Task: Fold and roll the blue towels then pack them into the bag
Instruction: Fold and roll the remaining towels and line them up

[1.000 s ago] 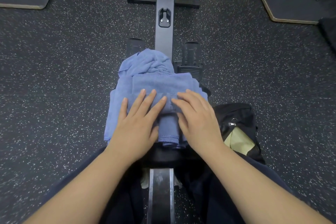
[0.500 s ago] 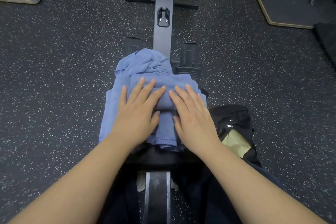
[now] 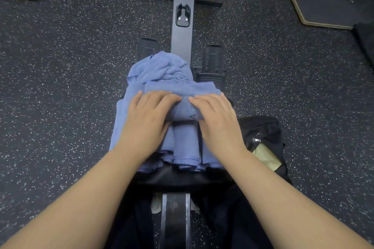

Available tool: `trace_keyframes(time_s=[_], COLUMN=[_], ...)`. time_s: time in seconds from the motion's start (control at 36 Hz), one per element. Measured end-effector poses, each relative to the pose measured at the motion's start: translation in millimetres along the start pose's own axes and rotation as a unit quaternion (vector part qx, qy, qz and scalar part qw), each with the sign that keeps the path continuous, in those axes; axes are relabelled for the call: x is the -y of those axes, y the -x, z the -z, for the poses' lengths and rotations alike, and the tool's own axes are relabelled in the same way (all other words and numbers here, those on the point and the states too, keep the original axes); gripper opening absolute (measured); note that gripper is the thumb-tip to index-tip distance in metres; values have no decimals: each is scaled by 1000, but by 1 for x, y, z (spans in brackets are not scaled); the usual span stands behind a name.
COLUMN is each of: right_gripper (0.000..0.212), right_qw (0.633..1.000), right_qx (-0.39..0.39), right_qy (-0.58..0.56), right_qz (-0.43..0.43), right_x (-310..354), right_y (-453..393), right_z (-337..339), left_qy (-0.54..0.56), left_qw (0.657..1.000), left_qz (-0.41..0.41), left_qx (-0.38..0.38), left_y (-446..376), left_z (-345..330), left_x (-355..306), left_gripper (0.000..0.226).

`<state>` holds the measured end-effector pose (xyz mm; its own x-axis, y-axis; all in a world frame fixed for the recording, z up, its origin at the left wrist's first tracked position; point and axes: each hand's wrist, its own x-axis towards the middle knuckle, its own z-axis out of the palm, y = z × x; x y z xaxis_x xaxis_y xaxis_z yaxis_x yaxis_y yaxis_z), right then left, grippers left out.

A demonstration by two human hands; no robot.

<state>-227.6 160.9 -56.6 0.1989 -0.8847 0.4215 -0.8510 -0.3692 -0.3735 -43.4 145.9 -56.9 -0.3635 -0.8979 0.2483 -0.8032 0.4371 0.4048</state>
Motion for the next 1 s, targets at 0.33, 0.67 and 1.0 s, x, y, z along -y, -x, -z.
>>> trace_keyframes(time_s=[0.33, 0.67, 1.0], right_gripper=[39, 33, 27], right_qw=[993, 995, 1000], right_qx=[109, 89, -16], right_qy=[-44, -5, 4], right_qz=[22, -35, 26], right_x=[6, 8, 22], right_y=[13, 10, 5], right_z=[21, 13, 6], left_qy=[37, 120, 43], left_qw=[996, 992, 999], left_qz=[-39, -28, 26], left_qx=[77, 38, 16], left_y=[10, 5, 3], left_z=[25, 32, 22], left_x=[10, 7, 4], left_gripper=[51, 31, 59])
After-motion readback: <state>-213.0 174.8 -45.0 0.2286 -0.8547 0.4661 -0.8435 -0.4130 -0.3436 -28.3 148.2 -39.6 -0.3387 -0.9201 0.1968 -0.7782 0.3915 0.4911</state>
